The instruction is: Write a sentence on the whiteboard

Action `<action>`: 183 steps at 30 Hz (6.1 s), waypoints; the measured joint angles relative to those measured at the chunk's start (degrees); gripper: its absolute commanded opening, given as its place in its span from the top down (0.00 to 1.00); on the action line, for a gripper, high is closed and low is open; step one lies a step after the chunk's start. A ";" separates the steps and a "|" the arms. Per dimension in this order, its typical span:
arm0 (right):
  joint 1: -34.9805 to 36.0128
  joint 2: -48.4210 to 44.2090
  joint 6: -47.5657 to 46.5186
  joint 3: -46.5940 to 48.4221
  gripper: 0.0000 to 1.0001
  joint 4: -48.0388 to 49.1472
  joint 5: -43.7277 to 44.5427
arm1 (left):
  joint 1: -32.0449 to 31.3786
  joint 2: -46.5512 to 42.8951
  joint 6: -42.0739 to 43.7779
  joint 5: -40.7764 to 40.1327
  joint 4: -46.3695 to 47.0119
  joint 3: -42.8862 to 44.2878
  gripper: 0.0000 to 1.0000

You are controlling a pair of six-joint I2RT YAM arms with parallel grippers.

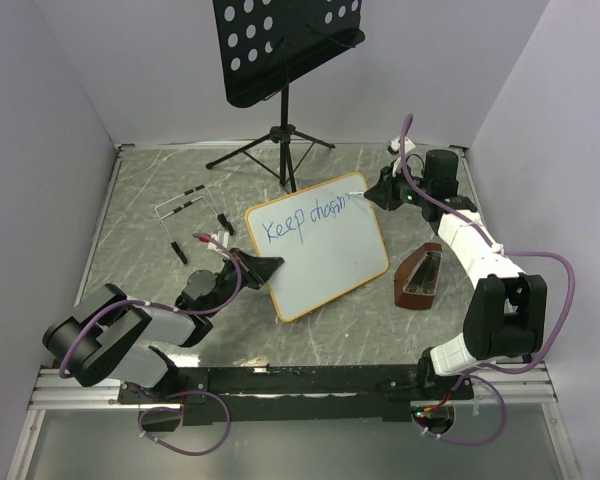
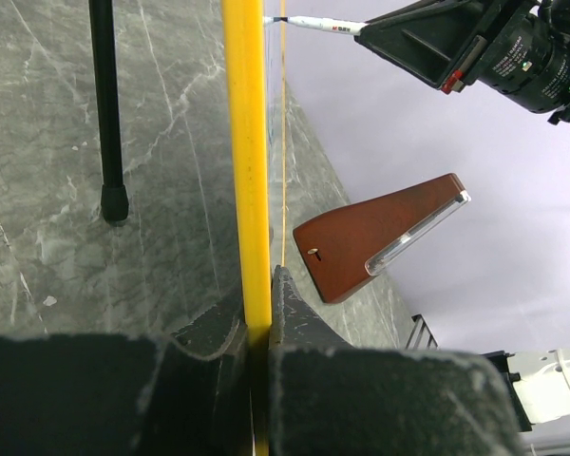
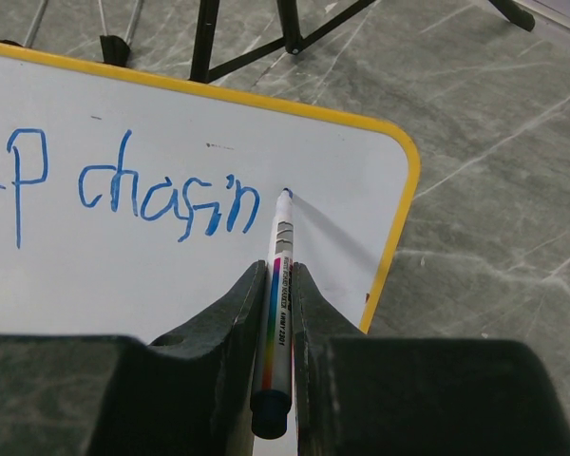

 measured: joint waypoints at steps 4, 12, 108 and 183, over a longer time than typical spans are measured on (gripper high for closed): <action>0.00 0.00 -0.07 0.00 1.00 -0.13 -0.81 | 0.00 0.00 0.02 0.00 0.02 0.00 0.99; 0.00 -0.07 -1.95 -0.13 1.00 -1.64 -1.84 | 0.00 0.00 0.00 -0.04 0.00 0.00 0.99; 2.43 -6.08 -7.06 0.28 1.00 -15.06 -4.96 | 0.28 0.85 -0.44 0.22 0.76 0.00 0.99; 18.95 -22.14 -7.34 -15.87 1.00 -5.68 -2.36 | 0.35 -3.37 -5.51 -0.44 -4.76 -1.36 0.99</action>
